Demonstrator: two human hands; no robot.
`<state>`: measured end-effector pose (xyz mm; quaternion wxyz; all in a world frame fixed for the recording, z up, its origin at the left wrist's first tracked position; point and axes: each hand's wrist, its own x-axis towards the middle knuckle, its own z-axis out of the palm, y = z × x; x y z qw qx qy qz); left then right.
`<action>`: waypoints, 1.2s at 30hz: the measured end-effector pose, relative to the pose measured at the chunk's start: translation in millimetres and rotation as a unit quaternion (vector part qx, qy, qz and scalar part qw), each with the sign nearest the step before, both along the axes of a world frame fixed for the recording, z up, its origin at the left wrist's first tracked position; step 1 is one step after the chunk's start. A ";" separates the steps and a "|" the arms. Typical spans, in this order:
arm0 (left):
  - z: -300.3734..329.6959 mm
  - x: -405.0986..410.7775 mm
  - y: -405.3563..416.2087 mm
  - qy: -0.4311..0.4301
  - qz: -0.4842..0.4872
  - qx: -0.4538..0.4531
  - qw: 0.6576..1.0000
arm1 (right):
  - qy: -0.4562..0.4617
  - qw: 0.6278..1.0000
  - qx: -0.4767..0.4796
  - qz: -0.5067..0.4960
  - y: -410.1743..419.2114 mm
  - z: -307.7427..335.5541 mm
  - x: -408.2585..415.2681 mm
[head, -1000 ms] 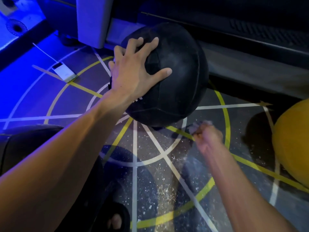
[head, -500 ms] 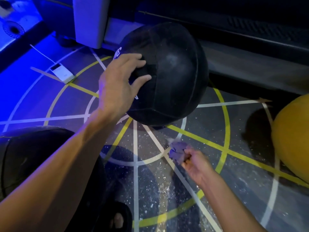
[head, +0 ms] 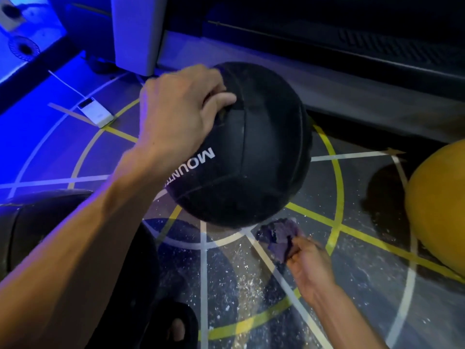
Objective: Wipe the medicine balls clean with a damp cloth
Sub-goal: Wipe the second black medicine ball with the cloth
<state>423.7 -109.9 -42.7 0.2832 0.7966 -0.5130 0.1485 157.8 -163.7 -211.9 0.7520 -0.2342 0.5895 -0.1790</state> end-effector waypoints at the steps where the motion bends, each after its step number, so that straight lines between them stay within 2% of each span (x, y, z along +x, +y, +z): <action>1: 3.0 4.3 -10.8 -0.002 0.027 0.014 1.000 | 0.000 1.000 -0.009 0.004 2.1 2.6 0.7; 4: 2.8 35.1 -44.6 0.067 0.053 0.041 0.995 | -0.018 1.000 -0.014 -0.007 6.6 6.9 2.6; 6: 10.3 53.8 -53.5 0.167 -0.009 0.045 0.985 | -0.030 0.999 -0.013 -0.002 5.7 8.9 2.8; 8: 7.5 66.0 -44.3 0.203 -0.048 0.069 0.976 | -0.009 0.999 -0.035 0.004 1.5 6.4 1.8; 10: -9.3 75.1 -25.1 0.198 -0.035 0.132 0.971 | 0.008 0.996 -0.085 -0.010 -6.1 6.9 0.9; 13: -31.7 87.3 -4.8 0.224 -0.001 0.127 0.966 | 0.022 0.971 -0.238 0.009 -29.3 28.1 11.4; 15: -32.0 91.8 -3.4 0.234 0.001 0.129 0.964 | 0.019 0.938 -0.344 0.028 -49.0 52.5 26.4; 18: -30.7 86.5 -4.6 0.237 -0.001 0.123 0.964 | -0.002 0.861 -0.496 0.110 -71.9 85.9 63.8; 20: -34.6 78.9 -8.7 0.247 -0.007 0.108 0.963 | -0.008 0.814 -0.565 0.137 -66.9 89.1 96.4; 22: -39.5 73.2 -16.8 0.243 -0.028 0.095 0.965 | -0.073 0.766 -0.618 0.163 -36.1 79.3 117.4; 24: -43.1 73.0 -24.0 0.232 -0.039 0.098 0.967 | -0.140 0.707 -0.623 0.303 4.0 38.9 111.6; 25: -43.6 73.8 -26.7 0.229 -0.033 0.101 0.968 | -0.112 0.692 -0.595 0.392 18.8 15.5 96.6; 26: -43.3 74.3 -28.5 0.226 -0.029 0.104 0.968 | -0.056 0.714 -0.526 0.459 30.2 -7.4 75.9; 27: -42.5 74.5 -29.4 0.226 -0.028 0.105 0.968 | -0.008 0.770 -0.429 0.472 35.9 -27.5 55.1; 28: -42.8 75.3 -30.8 0.229 -0.030 0.106 0.967 | 0.051 0.821 -0.353 0.446 36.9 -41.4 38.5; 29: -41.9 75.3 -32.0 0.228 -0.033 0.106 0.967 | 0.106 0.853 -0.293 0.418 29.8 -48.2 26.5; 31: -39.8 75.8 -33.2 0.226 -0.029 0.112 0.967 | 0.168 0.893 -0.197 0.369 4.7 -42.9 13.3; 33: -37.1 74.0 -34.8 0.228 -0.040 0.116 0.966 | 0.144 0.917 -0.183 0.325 -20.3 -11.5 11.0; 36: -33.3 73.9 -29.7 0.248 -0.086 0.092 0.961 | 0.136 0.910 -0.320 0.225 -50.6 45.7 13.4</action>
